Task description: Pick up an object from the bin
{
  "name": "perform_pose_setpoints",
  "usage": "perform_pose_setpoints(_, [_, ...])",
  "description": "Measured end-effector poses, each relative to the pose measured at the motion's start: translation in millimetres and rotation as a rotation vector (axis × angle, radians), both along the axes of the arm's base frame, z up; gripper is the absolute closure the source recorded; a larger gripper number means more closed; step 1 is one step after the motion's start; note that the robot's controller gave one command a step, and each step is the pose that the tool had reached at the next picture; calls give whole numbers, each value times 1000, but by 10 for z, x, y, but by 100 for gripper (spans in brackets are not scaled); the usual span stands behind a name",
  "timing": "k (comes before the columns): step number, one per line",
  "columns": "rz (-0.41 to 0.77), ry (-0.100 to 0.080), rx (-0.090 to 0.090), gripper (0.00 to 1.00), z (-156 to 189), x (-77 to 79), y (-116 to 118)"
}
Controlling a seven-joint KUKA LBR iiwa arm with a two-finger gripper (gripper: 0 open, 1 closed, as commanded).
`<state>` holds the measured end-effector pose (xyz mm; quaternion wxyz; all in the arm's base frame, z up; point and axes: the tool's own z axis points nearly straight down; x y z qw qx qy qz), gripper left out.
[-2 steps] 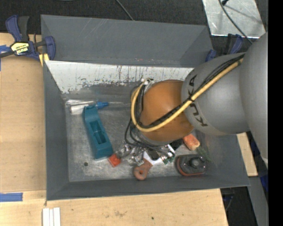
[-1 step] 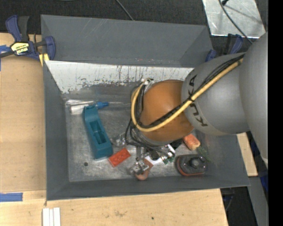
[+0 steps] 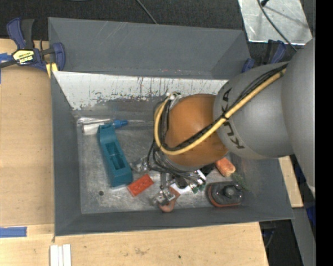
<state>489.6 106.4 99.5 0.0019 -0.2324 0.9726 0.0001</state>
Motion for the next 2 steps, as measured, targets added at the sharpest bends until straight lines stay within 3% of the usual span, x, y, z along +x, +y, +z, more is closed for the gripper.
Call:
perform_pose_setpoints(1, [251,27,-2,100,-223,414,-63])
perform_pose_setpoints(2, [251,27,-2,100,-223,415,-63])
